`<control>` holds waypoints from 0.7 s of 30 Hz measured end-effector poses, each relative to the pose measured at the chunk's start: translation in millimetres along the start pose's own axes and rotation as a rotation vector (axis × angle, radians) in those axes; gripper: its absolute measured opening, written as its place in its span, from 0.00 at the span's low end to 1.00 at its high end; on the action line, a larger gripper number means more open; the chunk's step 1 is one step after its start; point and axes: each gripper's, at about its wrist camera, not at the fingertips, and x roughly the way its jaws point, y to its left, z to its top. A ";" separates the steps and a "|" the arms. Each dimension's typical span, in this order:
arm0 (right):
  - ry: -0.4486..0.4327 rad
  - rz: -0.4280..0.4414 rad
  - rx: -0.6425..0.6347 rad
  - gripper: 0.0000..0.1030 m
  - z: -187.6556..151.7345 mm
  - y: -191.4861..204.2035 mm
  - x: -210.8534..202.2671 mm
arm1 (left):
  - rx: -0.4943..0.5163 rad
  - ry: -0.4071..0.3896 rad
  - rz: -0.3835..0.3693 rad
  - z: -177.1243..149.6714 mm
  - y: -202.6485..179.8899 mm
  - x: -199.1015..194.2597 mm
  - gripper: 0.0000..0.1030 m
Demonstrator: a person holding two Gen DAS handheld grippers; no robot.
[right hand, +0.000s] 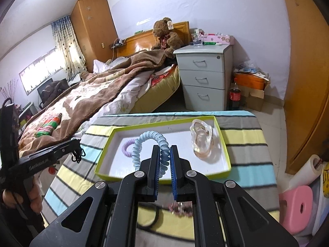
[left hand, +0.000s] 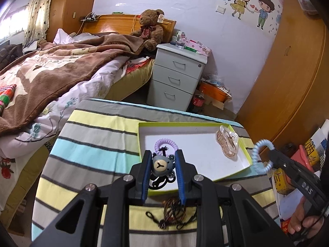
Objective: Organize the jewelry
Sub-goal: 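Lower both items into the green tray and open both tools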
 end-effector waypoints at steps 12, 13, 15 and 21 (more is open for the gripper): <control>0.161 0.024 0.058 0.09 29.7 -20.0 99.6 | 0.038 0.069 -0.018 0.1 -13.3 55.0 0.23; 0.171 0.019 0.056 0.09 28.9 -20.8 106.1 | 0.040 0.078 -0.016 -1.6 -13.7 60.1 0.23; 0.190 0.013 0.050 0.09 27.5 -22.6 117.4 | 0.043 0.096 -0.018 -4.4 -14.5 68.3 0.23; 0.229 -0.004 0.030 0.09 25.4 -25.4 142.7 | 0.047 0.126 0.002 -9.3 -13.1 86.1 0.23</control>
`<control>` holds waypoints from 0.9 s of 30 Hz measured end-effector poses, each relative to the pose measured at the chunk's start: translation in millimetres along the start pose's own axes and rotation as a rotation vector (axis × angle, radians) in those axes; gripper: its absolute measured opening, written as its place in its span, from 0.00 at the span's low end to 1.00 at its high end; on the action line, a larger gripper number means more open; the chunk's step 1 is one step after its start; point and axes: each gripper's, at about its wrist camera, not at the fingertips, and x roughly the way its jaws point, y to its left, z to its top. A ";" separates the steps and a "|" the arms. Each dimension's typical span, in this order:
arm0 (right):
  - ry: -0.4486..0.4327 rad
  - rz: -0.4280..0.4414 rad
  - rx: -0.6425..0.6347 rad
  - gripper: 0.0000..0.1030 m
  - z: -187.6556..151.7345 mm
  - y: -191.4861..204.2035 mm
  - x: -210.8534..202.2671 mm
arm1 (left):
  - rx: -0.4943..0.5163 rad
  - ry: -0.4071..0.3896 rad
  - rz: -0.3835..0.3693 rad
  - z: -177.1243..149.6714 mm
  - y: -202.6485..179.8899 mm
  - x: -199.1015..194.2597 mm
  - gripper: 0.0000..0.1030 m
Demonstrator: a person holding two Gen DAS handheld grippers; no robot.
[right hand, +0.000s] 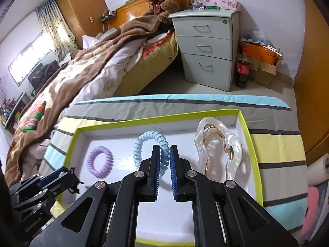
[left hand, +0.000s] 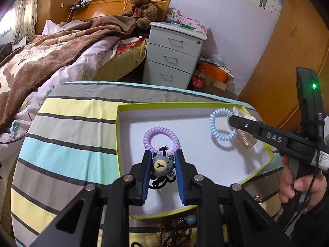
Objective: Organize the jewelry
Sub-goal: 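Lower both items into the green tray and open both tools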
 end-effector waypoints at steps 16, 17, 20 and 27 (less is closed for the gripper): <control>0.023 -0.066 -0.055 0.09 -2.1 0.4 21.1 | 0.011 0.026 0.049 -4.7 -2.9 15.4 0.23; 0.022 -0.070 -0.056 0.09 -2.0 0.5 21.3 | 0.010 0.027 0.050 -5.0 -2.9 16.0 0.23; 0.022 -0.079 -0.067 0.09 -1.1 2.0 22.3 | 0.002 0.035 0.047 -5.5 -1.8 18.6 0.23; 0.017 -0.100 -0.088 0.10 -0.9 4.0 24.1 | -0.010 0.040 0.052 -7.0 1.3 18.9 0.28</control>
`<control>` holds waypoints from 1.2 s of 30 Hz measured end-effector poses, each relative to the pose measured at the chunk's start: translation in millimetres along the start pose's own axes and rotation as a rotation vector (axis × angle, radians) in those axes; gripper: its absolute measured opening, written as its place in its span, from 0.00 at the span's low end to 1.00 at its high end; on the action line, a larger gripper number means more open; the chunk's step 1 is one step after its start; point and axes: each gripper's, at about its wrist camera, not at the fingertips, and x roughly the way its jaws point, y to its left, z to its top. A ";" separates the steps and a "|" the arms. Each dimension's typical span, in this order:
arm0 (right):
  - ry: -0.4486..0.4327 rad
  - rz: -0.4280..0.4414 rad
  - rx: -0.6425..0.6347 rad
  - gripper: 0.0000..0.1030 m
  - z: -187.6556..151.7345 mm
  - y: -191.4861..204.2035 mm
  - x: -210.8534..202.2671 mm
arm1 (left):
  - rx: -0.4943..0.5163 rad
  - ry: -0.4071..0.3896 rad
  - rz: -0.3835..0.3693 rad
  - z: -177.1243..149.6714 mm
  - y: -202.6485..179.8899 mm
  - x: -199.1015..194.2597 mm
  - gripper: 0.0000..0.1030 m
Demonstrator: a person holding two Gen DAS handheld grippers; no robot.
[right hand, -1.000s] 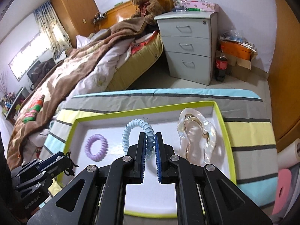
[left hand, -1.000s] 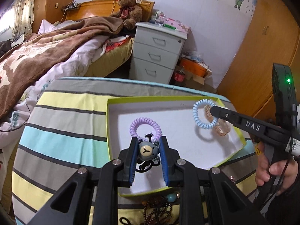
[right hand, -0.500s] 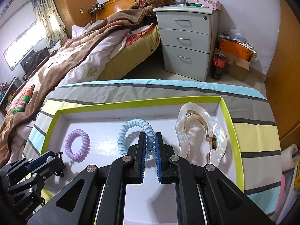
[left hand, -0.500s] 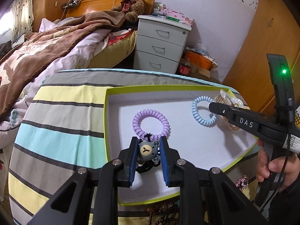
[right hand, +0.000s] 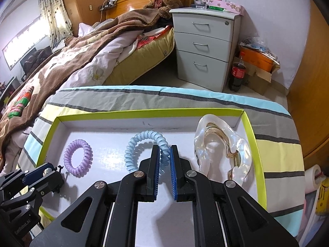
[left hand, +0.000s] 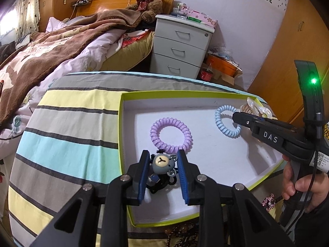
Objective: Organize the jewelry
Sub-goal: 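Lower both items into the green tray and open both tools, then withdraw both tools from the tray toward the loose jewelry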
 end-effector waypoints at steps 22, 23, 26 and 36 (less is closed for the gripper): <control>-0.044 0.017 -0.009 0.21 -3.5 8.1 -24.4 | -0.004 -0.024 -0.016 1.4 -5.7 -17.0 0.60; -0.049 0.018 -0.009 0.22 -3.5 8.3 -26.5 | -0.006 -0.030 -0.020 1.2 -5.7 -20.6 0.62; -0.072 0.028 -0.009 0.24 -7.0 11.1 -39.5 | -0.001 -0.050 -0.021 0.8 -7.8 -32.0 0.65; -0.132 0.060 0.004 0.24 -26.6 18.2 -86.4 | 0.019 -0.116 -0.041 -10.2 -15.5 -77.9 0.70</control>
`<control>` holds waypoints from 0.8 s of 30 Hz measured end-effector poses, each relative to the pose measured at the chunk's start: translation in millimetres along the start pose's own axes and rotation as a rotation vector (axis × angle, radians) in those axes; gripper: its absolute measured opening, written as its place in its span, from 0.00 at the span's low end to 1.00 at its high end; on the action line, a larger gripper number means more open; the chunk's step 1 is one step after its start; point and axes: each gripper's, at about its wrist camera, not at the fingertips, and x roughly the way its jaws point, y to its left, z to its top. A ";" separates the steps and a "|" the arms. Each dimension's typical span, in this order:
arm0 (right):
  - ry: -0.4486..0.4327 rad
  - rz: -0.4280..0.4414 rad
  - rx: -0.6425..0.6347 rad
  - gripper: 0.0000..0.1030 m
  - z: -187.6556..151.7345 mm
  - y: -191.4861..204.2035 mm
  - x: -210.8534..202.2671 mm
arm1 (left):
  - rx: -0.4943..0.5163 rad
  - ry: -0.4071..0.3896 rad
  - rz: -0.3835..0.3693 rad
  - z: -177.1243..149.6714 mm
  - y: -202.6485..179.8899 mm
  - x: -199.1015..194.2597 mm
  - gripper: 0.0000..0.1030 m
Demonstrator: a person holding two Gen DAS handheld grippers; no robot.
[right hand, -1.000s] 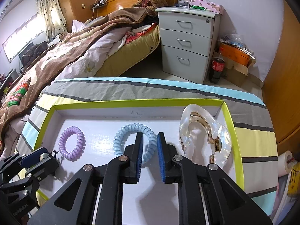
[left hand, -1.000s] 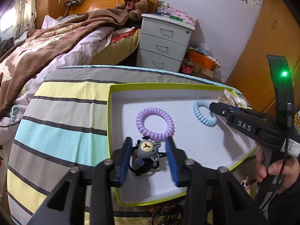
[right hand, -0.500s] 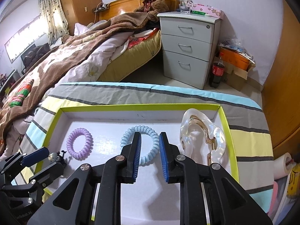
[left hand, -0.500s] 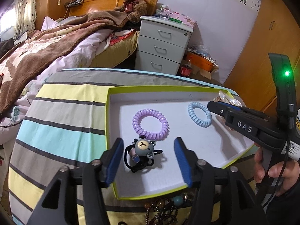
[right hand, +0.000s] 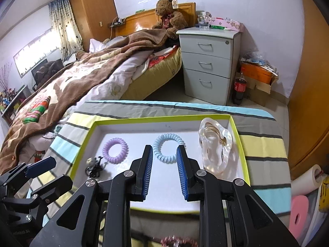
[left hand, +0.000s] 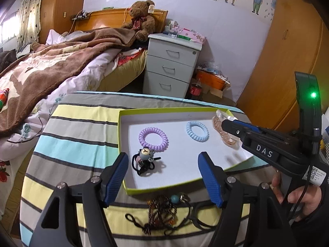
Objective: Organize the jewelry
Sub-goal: 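Withdraw both tools from the tray toward the loose jewelry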
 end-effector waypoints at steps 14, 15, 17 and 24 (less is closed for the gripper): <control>-0.015 0.072 -0.021 0.24 -60.2 7.8 -45.5 | -0.085 -0.076 -0.045 -38.2 33.1 -52.8 0.78; -0.007 0.076 -0.017 0.24 -66.3 8.2 -46.6 | -0.085 -0.073 -0.044 -42.7 35.8 -54.2 0.78; 0.001 0.086 -0.008 0.24 -78.9 8.1 -48.6 | -0.099 -0.063 -0.031 -51.1 42.1 -54.3 0.79; 0.053 0.086 0.013 0.24 -107.9 9.4 -43.0 | -0.151 -0.028 -0.018 -76.2 61.3 -54.4 0.79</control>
